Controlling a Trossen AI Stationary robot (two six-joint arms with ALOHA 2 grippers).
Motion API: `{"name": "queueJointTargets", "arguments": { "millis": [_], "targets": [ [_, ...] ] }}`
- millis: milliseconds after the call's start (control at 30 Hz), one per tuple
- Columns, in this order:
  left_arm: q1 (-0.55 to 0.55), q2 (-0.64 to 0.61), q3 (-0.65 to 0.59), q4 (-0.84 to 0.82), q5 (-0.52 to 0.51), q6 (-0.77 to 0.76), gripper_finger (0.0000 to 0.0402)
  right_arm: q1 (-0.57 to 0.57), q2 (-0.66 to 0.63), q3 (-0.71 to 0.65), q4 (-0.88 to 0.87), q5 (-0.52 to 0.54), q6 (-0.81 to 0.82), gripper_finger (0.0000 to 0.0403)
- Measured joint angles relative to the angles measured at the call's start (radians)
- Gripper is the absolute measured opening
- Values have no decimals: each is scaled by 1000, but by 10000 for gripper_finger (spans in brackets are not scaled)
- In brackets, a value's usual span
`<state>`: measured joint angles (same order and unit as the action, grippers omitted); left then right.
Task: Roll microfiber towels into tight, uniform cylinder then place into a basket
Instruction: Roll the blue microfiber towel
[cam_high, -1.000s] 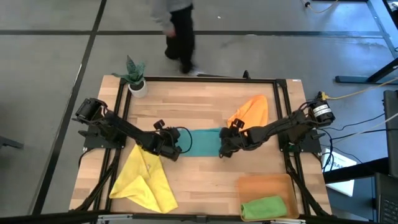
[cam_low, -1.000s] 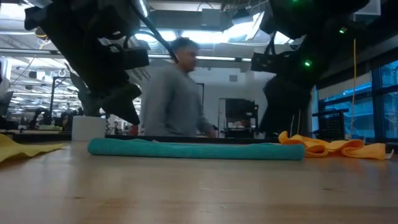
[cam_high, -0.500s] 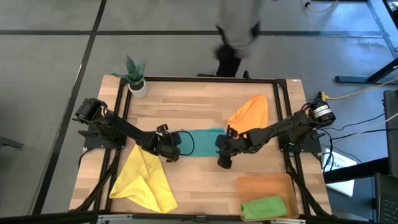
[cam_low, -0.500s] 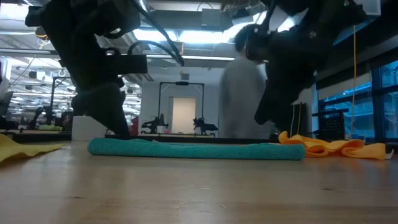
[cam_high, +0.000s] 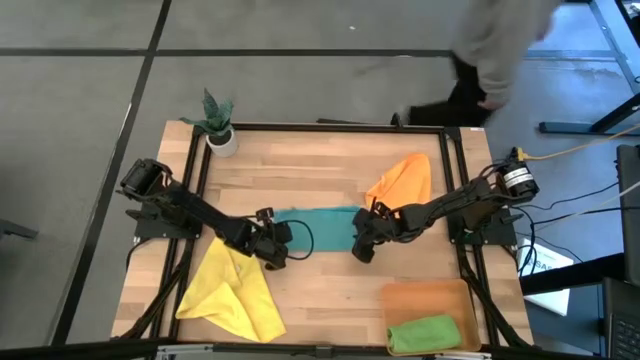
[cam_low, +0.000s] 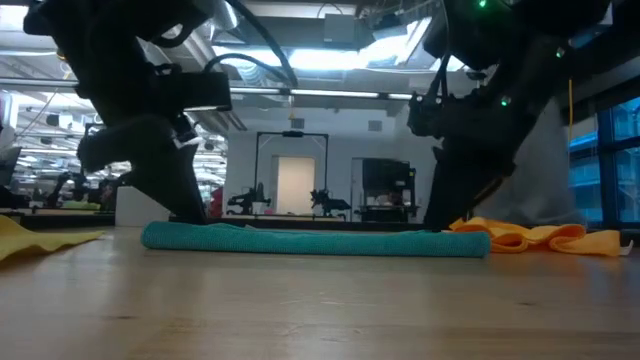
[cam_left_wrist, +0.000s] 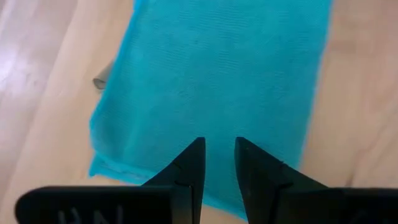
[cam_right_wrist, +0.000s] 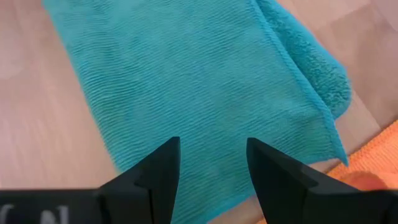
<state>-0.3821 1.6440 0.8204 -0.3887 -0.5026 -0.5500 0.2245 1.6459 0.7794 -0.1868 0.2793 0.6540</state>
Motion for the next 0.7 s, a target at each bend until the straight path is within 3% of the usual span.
{"name": "queueJointTargets", "arguments": {
  "millis": [167,400,700],
  "targets": [
    [-14,54,1,68,1,20,78,-5,0,-40,126,-1,-3,186],
    [-14,92,4,71,21,35,78,-5,0,-52,135,-72,-1,186],
    [-29,89,3,76,60,-74,78,-5,8,-52,134,-10,-3,186]
  ]
}}
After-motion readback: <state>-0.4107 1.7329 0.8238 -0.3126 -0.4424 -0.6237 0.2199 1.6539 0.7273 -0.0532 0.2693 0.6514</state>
